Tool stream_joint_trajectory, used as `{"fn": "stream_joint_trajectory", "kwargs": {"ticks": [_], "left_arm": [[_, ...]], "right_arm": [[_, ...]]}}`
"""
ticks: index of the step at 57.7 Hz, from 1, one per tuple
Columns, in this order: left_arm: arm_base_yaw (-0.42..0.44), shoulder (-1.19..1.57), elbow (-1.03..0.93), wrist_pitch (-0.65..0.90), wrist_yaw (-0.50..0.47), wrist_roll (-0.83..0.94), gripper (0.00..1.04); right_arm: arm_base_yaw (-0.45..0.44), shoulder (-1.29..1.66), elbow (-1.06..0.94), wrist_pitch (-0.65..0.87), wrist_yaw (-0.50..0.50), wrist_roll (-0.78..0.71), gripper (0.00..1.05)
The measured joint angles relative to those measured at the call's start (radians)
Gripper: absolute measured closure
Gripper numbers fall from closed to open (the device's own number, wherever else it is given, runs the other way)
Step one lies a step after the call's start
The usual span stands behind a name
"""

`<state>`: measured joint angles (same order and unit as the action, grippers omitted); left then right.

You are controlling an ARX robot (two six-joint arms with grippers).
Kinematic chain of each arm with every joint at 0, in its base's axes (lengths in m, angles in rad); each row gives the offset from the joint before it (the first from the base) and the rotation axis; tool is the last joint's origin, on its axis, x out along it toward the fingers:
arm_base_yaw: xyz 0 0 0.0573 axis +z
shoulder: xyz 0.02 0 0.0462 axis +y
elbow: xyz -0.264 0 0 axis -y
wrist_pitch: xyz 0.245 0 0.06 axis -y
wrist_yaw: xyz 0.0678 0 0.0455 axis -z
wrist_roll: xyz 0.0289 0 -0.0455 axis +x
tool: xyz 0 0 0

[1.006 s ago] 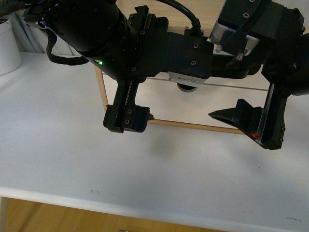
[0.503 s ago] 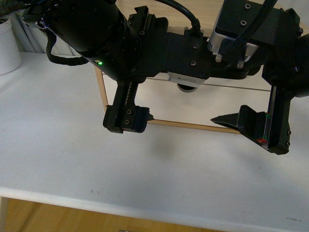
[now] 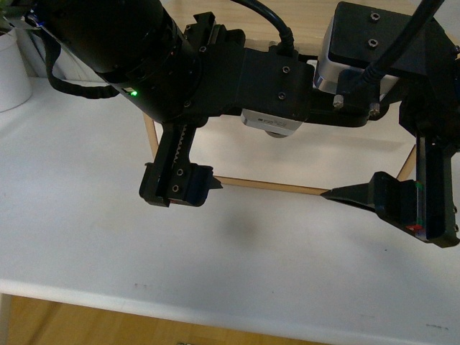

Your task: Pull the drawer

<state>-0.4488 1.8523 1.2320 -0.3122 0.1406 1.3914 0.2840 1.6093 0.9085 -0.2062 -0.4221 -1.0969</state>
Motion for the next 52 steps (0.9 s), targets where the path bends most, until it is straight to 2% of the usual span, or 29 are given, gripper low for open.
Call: {"fn": "stream_joint_trajectory", "kwargs": {"ticks": [31,40,52], "left_arm": [[-0.036,-0.115,-0.064,-0.174,-0.033,-0.006,0.06],[-0.036,-0.142,-0.077,-0.142,-0.048,-0.012,0.06],[-0.037,-0.172,-0.108,-0.010,-0.013,-0.063,0.06]], "right_arm": [[0.028,-0.105,-0.047,-0.180,-0.017,-0.082,0.09],[0.031,-0.120,-0.067,-0.151,-0.016,-0.066,0.09],[0.024,-0.169,-0.084,-0.076,-0.042,0.041,0.09]]}}
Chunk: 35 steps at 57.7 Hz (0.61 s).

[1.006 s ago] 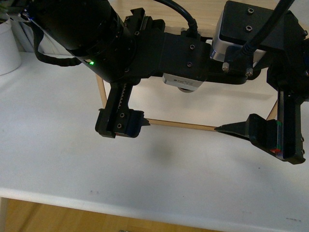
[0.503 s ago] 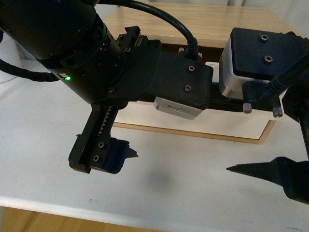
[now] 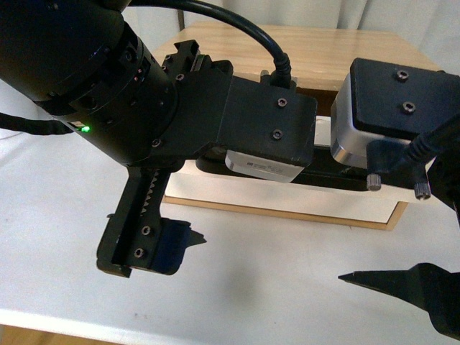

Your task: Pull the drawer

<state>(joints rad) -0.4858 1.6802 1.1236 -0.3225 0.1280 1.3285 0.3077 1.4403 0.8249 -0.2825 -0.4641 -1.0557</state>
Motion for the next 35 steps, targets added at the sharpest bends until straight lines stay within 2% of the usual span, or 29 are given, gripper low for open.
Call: {"fn": "stream_joint_trajectory", "kwargs": {"ticks": [15,30,35], "left_arm": [[-0.024,-0.141,-0.014,0.107,-0.008,-0.055,0.06],[-0.069,-0.344,-0.153,0.323,-0.098,-0.166,0.06],[-0.074,-0.437,-0.225,0.415,-0.158,-0.222,0.06]], "right_arm": [[-0.044,-0.184,-0.018,0.096,-0.026,0.112,0.09],[-0.103,-0.411,-0.113,0.204,-0.008,0.223,0.09],[-0.133,-0.500,-0.154,0.229,-0.008,0.267,0.09]]}}
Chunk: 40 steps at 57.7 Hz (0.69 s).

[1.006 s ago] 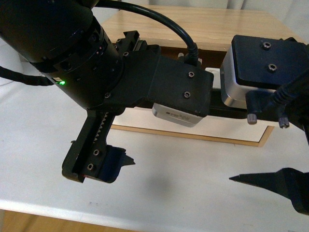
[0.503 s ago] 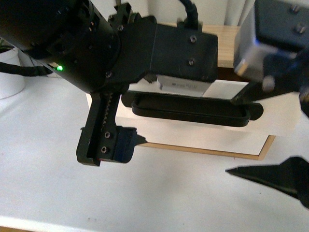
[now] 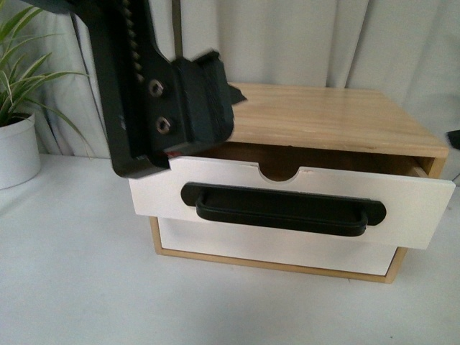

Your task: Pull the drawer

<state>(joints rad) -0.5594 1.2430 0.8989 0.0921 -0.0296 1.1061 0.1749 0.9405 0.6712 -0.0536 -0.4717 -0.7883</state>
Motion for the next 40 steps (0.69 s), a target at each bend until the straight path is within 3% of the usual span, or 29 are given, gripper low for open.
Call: {"fn": "stream_joint_trajectory", "kwargs": {"ticks": [12,22,32,40], "left_arm": [[0.021,-0.265,-0.220,0.179,-0.158,-0.179,0.06],[0.043,-0.504,-0.455,0.187,-0.284,-0.372,0.06],[0.074,-0.817,-0.695,0.126,-0.442,-0.780,0.06],[0.074,-0.864,-0.727,0.122,-0.465,-0.927,0.06]], "right_arm": [[-0.087,-0.254,-0.139,0.056,0.017,0.143,0.09],[-0.187,-0.475,-0.297,0.055,0.036,0.275,0.09],[-0.381,-0.693,-0.426,0.003,0.013,0.526,0.09],[-0.407,-0.722,-0.443,0.015,0.028,0.601,0.09]]}}
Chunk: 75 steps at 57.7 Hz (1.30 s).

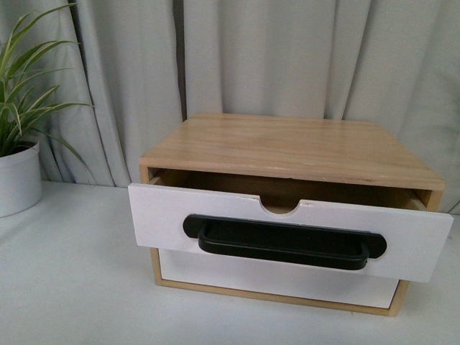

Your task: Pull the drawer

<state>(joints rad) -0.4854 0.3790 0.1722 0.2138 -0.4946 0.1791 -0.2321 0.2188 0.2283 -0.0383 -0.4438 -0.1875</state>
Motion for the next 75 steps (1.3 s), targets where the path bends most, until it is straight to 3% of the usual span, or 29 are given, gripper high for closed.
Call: {"fn": "stream_joint_trajectory", "kwargs": {"ticks": [7,11,16,23,27,35,39,46,50,75], "left_arm": [[0.000,-0.002,0.000,0.000,0.000,-0.038,0.06],[0.001,-0.003,0.000,-0.002,0.005,-0.054,0.07],[0.045,-0.037,-0.014,-0.033,0.071,-0.119,0.23],[0.143,-0.100,-0.046,-0.061,0.168,-0.157,0.46],[0.195,-0.145,-0.066,-0.089,0.214,-0.163,0.62],[0.255,-0.280,-0.087,-0.202,0.278,-0.167,0.89],[0.298,-0.298,-0.095,-0.206,0.316,-0.176,1.01],[0.430,-0.324,-0.114,-0.218,0.475,-0.177,1.01],[0.477,-0.330,-0.121,-0.219,0.480,-0.180,1.01],[0.482,-0.376,-0.162,-0.217,0.492,-0.180,1.01]], "right_arm": [[0.001,-0.002,0.000,0.000,0.014,0.024,0.09],[0.085,-0.048,-0.022,-0.002,0.243,0.097,0.22],[0.204,-0.081,-0.051,0.000,0.411,0.142,0.38],[0.226,-0.104,-0.088,0.008,0.443,0.163,0.59],[0.227,-0.119,-0.112,0.014,0.441,0.170,0.77],[0.228,-0.139,-0.139,0.021,0.442,0.171,1.03],[0.228,-0.149,-0.148,0.023,0.442,0.174,1.03],[0.228,-0.163,-0.164,0.026,0.441,0.174,1.03],[0.228,-0.169,-0.172,0.028,0.441,0.175,1.03],[0.229,-0.215,-0.222,0.035,0.443,0.175,1.03]]}}
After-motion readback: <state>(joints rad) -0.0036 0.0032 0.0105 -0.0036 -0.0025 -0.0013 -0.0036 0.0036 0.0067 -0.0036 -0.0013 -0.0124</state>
